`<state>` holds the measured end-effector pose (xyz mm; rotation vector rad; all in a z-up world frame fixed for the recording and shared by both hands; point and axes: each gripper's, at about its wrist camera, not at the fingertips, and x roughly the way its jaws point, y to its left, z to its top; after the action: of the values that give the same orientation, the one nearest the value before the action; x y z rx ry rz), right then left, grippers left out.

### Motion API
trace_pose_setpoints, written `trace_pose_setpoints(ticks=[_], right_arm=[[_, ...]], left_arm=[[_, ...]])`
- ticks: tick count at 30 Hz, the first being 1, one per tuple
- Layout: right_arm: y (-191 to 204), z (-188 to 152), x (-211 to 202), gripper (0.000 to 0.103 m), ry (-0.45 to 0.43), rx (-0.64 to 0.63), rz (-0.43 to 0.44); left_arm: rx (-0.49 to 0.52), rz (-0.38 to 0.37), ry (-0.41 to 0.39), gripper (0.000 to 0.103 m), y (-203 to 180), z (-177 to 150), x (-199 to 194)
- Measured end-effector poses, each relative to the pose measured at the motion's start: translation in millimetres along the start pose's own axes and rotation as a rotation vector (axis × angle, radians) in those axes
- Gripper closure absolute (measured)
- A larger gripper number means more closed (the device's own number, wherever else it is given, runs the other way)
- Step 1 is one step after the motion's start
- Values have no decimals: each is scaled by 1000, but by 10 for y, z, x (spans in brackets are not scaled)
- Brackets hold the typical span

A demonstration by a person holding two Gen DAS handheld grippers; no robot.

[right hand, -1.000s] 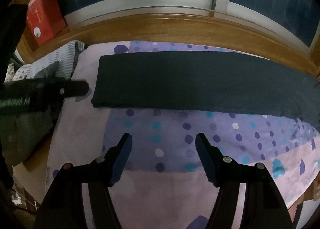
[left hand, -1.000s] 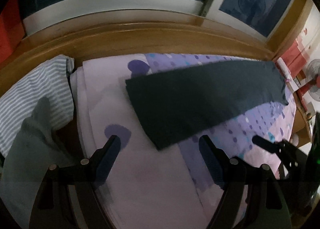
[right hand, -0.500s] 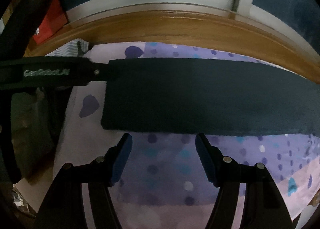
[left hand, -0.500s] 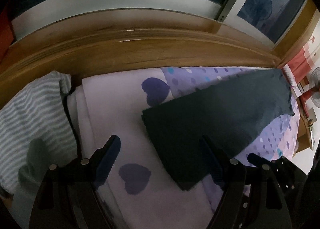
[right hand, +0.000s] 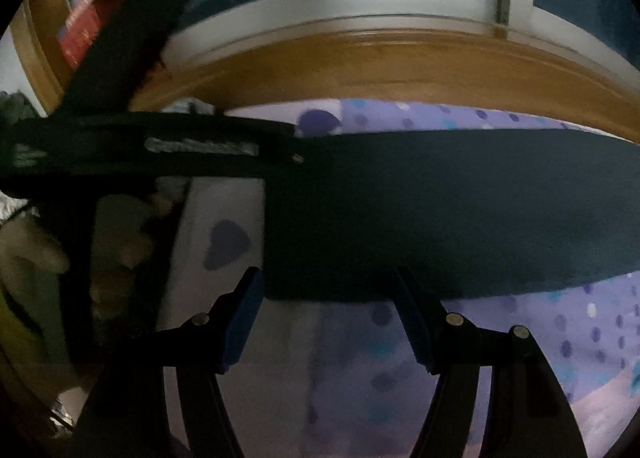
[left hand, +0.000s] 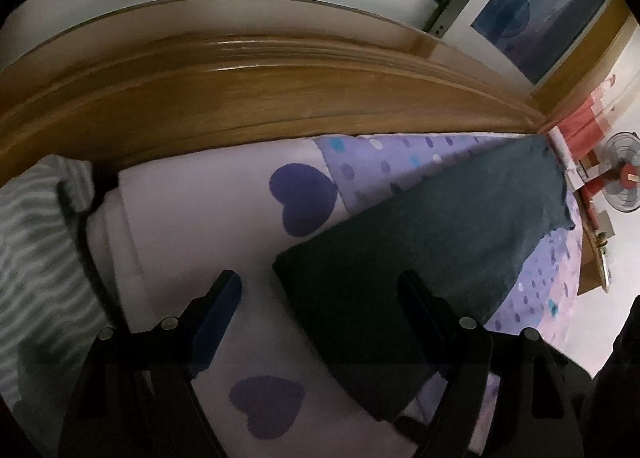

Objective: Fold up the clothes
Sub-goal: 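Grasp the strip end with the left gripper while the right gripper grasps beside it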

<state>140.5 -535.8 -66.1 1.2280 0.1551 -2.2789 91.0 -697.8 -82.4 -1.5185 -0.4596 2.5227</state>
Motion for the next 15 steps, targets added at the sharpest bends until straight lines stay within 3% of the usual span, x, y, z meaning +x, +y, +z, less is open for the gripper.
trace_pose_setpoints(ticks=[15], right_arm=[[328, -39, 255, 38, -11, -154, -142]], left_arm=[[16, 29, -43, 24, -40, -53, 77]])
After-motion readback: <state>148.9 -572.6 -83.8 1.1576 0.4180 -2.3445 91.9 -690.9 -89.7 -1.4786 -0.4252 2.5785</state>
